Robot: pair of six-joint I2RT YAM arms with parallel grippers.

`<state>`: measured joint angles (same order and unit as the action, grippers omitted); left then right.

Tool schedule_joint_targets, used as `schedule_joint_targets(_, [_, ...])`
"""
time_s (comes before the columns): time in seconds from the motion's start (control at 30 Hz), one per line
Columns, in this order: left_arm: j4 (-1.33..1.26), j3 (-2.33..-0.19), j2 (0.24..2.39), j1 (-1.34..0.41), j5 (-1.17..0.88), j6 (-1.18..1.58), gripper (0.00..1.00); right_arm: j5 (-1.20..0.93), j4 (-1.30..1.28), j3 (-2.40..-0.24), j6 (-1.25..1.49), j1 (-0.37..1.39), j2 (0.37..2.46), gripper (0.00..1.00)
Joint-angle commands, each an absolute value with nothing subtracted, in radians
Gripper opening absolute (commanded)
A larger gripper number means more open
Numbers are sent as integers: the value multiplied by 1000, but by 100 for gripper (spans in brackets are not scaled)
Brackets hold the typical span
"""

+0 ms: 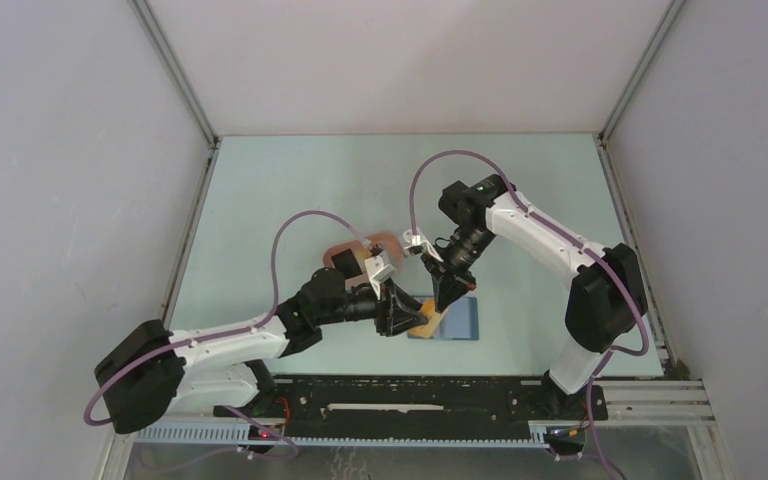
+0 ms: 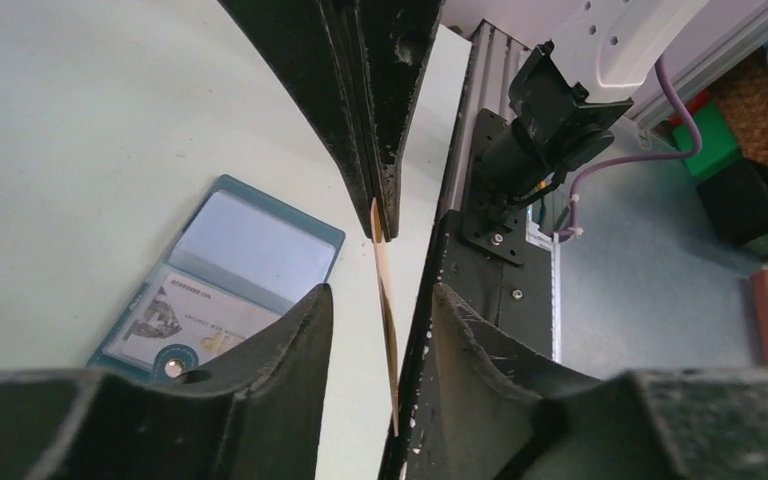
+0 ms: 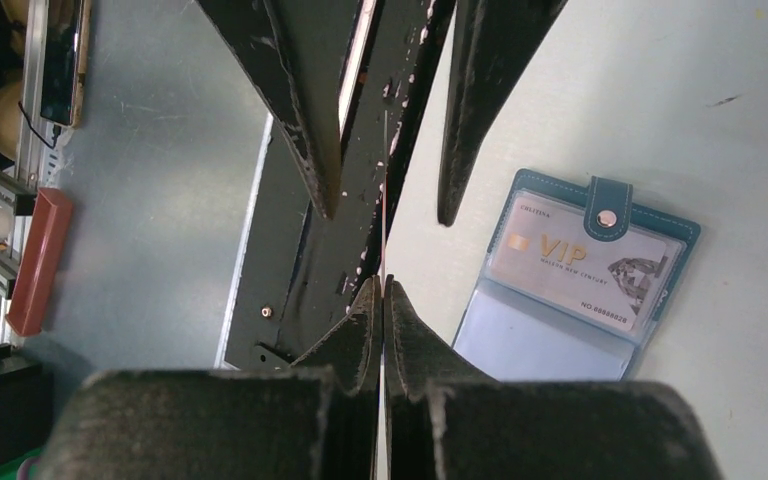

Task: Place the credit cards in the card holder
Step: Pick up the credit card from the storage box.

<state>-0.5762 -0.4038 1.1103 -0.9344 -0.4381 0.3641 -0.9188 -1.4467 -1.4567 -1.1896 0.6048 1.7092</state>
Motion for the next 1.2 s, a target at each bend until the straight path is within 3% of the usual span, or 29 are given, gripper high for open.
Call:
schedule_joint_targets(0.0, [-632, -491, 1159, -931, -494, 380, 40, -959, -1462, -1499, -1162, 597, 1709, 0])
schedule_joint_targets(0.13, [-632, -514, 1195, -931, -526, 386, 2, -961, -1455, -1497, -1150, 597, 1712, 0])
schedule_joint_targets(0.23, [-634, -509, 1183, -931, -506, 394, 0, -960, -1440, -1495, -1133, 594, 1709, 5])
schedule_joint_targets(0.4, [-659, -457, 1108, -919, -449, 422, 0, -972, -1369, -1467, -1068, 555, 1649, 50])
schedule_joint_targets(0.47, [-689, -425, 1076, -915, -423, 445, 0, -997, -1359, -1462, -1059, 524, 1619, 61])
schedule_joint_targets(0.53, [-725, -391, 1043, -915, -381, 474, 0, -1036, -1358, -1459, -1051, 489, 1592, 65])
schedule_joint_targets(0.9, [-968, -300, 942, -916, -109, 638, 0, -1386, -1150, -1346, -814, 410, 1508, 66])
schedule_joint_targets(1.17, [-1046, -327, 998, -928, -32, 677, 0, -1475, -980, -1292, -630, 442, 1511, 56])
